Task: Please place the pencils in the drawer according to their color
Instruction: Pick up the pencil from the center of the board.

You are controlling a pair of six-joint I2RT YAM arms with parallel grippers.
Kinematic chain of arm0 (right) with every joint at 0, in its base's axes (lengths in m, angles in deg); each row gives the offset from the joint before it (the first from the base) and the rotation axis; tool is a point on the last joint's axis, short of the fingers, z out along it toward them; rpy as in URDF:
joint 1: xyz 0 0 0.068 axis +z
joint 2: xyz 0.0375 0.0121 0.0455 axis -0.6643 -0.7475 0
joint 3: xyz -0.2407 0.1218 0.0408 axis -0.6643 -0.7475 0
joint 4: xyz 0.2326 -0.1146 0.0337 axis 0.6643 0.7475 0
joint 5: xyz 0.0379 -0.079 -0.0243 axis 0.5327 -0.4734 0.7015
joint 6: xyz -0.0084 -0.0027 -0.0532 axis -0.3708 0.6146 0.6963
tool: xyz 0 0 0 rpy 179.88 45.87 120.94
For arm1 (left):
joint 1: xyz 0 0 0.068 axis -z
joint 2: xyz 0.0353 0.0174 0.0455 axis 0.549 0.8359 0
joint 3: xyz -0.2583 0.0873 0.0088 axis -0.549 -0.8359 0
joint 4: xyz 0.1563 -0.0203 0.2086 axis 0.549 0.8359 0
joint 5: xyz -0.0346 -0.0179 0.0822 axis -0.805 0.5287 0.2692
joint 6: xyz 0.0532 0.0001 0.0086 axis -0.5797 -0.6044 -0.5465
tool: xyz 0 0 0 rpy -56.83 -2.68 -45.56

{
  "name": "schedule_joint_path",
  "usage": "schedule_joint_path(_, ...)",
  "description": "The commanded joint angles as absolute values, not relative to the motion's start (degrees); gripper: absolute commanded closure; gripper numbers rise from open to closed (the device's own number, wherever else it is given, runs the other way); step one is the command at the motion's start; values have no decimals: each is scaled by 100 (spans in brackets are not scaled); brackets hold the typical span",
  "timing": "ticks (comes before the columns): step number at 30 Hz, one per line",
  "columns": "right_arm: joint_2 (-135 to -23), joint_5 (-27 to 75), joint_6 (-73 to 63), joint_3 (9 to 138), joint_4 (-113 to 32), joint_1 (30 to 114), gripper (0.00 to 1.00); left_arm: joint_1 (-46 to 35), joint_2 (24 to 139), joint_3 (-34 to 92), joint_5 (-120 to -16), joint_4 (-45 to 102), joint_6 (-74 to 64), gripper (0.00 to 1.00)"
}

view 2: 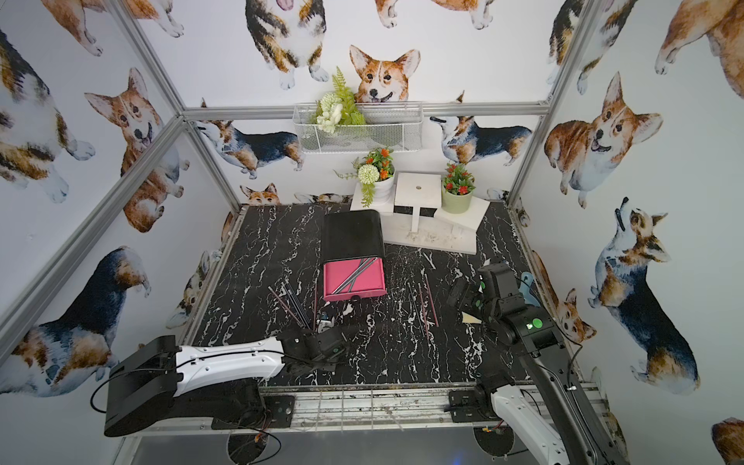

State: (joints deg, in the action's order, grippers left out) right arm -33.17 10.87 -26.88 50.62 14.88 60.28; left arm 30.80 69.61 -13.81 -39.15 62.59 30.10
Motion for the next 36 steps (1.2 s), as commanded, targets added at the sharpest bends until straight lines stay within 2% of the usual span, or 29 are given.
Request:
schedule_joint_path(1, -3305, 1002, -2714, 5151, 1444, 6030, 0, 3078, 6575, -1544, -4056, 7037, 3599, 71)
schedule_joint_path(11, -3338, 971, -2723, 5256, 1443, 6028, 0, 2400, 6558, -1681, -4758, 7021, 3329, 71)
schedule_joint_path(21, -3250, 879, -2766, 5273, 1440, 6020, 0, 1787, 6980, -1515, -5042, 6701, 2855, 100)
schedule_joint_path(28, -3241, 832, -2732, 5349, 1478, 6029, 0, 1689, 7644, -1082, -4932, 6824, 2527, 100)
schedule_joint_path(36, -3266, 905, -2758, 5214, 1382, 6034, 0, 1676, 7007, -1035, -4541, 7257, 2568, 100)
